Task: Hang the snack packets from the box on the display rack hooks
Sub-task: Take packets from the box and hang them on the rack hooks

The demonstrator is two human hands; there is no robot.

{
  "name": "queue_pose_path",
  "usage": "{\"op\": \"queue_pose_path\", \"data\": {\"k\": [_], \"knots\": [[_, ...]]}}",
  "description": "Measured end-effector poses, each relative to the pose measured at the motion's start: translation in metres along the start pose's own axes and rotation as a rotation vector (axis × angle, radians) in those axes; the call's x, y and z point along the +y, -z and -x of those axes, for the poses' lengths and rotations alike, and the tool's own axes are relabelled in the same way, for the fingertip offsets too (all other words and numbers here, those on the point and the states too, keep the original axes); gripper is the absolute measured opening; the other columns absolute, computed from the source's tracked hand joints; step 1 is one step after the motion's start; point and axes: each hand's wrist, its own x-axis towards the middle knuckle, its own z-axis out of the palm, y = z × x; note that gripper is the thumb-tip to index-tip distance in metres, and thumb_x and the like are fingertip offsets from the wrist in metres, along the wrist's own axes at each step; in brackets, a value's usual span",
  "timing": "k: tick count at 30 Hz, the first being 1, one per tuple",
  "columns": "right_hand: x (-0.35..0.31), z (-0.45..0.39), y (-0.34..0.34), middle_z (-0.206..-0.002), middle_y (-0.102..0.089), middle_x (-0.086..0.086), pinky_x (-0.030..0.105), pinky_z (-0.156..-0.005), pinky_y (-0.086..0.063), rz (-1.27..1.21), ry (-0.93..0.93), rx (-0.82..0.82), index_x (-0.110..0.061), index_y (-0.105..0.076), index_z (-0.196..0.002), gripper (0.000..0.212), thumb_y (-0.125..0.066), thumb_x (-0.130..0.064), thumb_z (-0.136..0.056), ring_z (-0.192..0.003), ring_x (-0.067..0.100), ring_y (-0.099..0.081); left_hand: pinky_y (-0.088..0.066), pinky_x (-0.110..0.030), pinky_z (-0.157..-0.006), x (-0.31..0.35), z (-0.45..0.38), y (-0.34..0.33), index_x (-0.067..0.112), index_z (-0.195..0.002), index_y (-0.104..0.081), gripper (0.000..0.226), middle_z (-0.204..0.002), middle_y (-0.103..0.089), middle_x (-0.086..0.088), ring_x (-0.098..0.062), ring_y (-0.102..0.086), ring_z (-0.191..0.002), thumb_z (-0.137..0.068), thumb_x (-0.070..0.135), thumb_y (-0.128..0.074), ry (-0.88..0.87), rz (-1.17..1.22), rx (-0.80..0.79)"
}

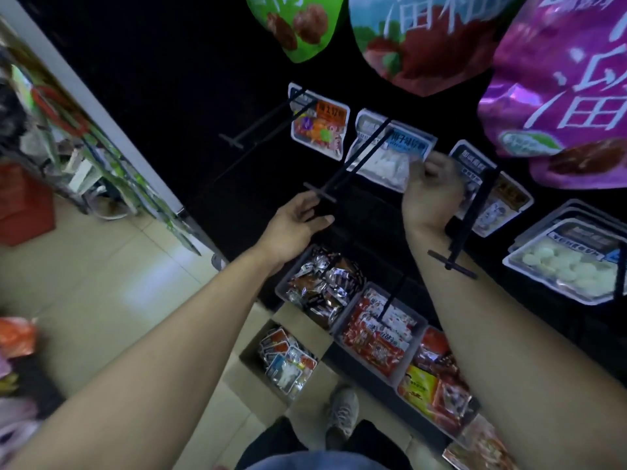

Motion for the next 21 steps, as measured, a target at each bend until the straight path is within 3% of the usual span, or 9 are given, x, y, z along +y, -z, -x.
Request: {"op": "queue_pose_path", "data": {"k": [3,7,10,12,14,16,21], "knots": [[0.007,0.02,0.004,-0.111,-0.067,0.014,0.013,-0.073,-0.051,-0.102,-0.017,0.073,-0.004,-0.063,-0.111,0.024,-0.07,-0.018,-0.093,-0.078,-0.006,-0.061,-0.038,-0.037,-0.12,-0.016,0.009,0.008,0.016,-0.15,-0.046,0.061,-0.154,-0.05,-0.005,-0.018,-0.047,-0.142,-0.095,0.014,-0.072,0.012,0.006,0.006],[0.027,0.096,0.006,-0.111,-0.066,0.01,0.017,-0.078,-0.051,-0.081,-0.048,0.028,-0.007,-0.061,-0.111,0.018,-0.066,-0.016,-0.095,-0.082,0.004,-0.061,-0.043,-0.023,-0.109,-0.068,0.033,0.028,0.014,-0.147,-0.051,0.055,-0.147,-0.055,-0.003,-0.013,-0.05,-0.136,-0.096,0.014,-0.071,0.076,0.016,0.027],[0.06,0.178,-0.001,-0.106,-0.069,-0.003,0.014,-0.076,-0.049,0.139,-0.117,-0.378,-0.014,-0.065,-0.111,0.014,-0.065,-0.016,-0.097,-0.086,0.003,-0.064,-0.046,-0.005,-0.088,-0.137,0.062,0.05,0.007,-0.137,-0.058,0.043,-0.126,-0.063,0.001,-0.009,-0.057,-0.119,-0.096,0.009,-0.07,0.174,-0.026,0.086],[0.104,0.231,-0.009,-0.112,-0.071,-0.007,0.019,-0.074,-0.051,0.358,-0.202,-0.759,-0.02,-0.066,-0.115,0.018,-0.066,-0.02,-0.097,-0.09,0.007,-0.067,-0.046,-0.011,-0.084,-0.197,0.085,0.064,0.009,-0.131,-0.063,0.036,-0.12,-0.068,0.0,-0.011,-0.062,-0.111,-0.096,0.01,-0.07,0.28,-0.123,0.128],[0.154,0.278,-0.015,-0.115,-0.072,-0.006,0.029,-0.079,-0.056,0.565,-0.256,-1.001,-0.024,-0.067,-0.118,0.022,-0.067,-0.023,-0.096,-0.094,0.014,-0.069,-0.048,-0.022,-0.088,-0.261,0.104,0.074,0.012,-0.128,-0.067,0.033,-0.125,-0.071,-0.005,-0.02,-0.066,-0.112,-0.095,0.012,-0.07,0.408,-0.226,0.108],[0.203,0.318,-0.02,-0.115,-0.074,-0.006,0.037,-0.087,-0.058,0.665,-0.3,-1.14,-0.027,-0.069,-0.114,0.02,-0.068,-0.022,-0.094,-0.1,0.018,-0.071,-0.05,-0.029,-0.092,-0.32,0.12,0.079,0.017,-0.127,-0.069,0.032,-0.128,-0.071,-0.007,-0.027,-0.067,-0.114,-0.095,0.018,-0.069,0.512,-0.376,0.032],[0.31,0.378,-0.032,-0.123,-0.072,-0.006,0.029,-0.092,-0.055,0.881,-0.433,-1.341,-0.03,-0.066,-0.122,0.031,-0.068,-0.021,-0.092,-0.11,0.015,-0.068,-0.039,-0.026,-0.107,-0.442,0.135,0.056,0.023,-0.148,-0.051,0.053,-0.152,-0.052,-0.001,-0.021,-0.054,-0.134,-0.097,0.03,-0.065,0.6,-0.529,-0.179]]}}
